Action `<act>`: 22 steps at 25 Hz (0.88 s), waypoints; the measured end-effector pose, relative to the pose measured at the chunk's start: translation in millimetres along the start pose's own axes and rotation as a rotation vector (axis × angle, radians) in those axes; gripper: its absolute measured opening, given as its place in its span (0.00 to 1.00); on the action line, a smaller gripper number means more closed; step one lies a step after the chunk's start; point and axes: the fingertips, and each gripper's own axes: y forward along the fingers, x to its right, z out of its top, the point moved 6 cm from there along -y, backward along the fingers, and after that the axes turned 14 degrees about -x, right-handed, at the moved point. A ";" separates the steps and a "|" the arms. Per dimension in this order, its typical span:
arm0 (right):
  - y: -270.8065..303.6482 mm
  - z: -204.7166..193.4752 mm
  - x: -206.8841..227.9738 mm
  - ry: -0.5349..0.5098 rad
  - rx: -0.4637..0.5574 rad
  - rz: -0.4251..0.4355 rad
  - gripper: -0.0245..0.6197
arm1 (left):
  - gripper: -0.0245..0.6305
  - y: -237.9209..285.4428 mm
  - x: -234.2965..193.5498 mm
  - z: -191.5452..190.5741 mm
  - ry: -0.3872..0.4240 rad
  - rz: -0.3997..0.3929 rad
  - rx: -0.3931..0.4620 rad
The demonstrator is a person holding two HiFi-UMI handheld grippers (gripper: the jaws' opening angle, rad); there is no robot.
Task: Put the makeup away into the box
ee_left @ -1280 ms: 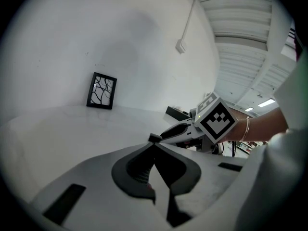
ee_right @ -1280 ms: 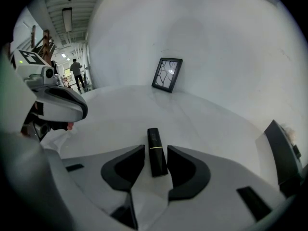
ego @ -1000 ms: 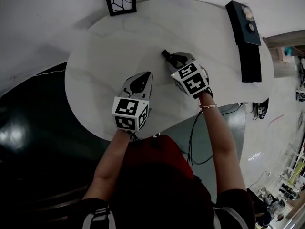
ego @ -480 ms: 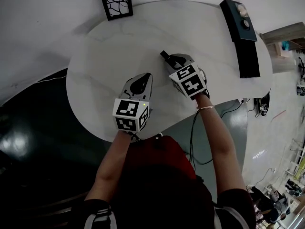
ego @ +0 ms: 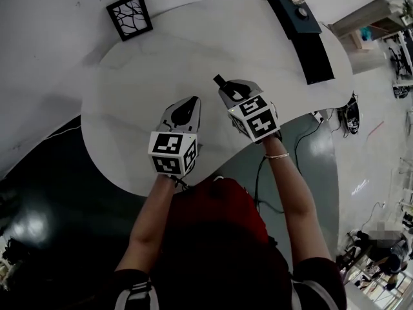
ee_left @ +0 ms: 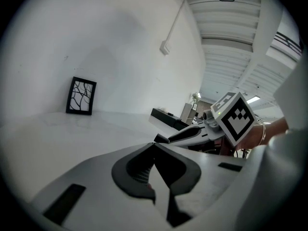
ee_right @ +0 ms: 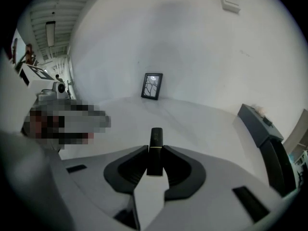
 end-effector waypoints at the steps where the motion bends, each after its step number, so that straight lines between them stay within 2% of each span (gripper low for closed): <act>1: -4.9 -4.5 2.7 0.011 0.000 -0.015 0.20 | 0.07 2.2 4.3 0.8 0.009 -0.010 -0.003; 10: -40.7 -45.0 27.5 0.146 0.001 -0.116 0.20 | 0.07 21.1 43.6 4.5 0.089 -0.099 -0.037; 16: -62.2 -74.1 38.2 0.202 -0.006 -0.153 0.20 | 0.07 30.5 74.3 5.9 0.130 -0.146 -0.049; 22: -74.5 -106.4 60.9 0.254 0.051 -0.184 0.20 | 0.07 46.3 104.6 11.1 0.178 -0.171 -0.070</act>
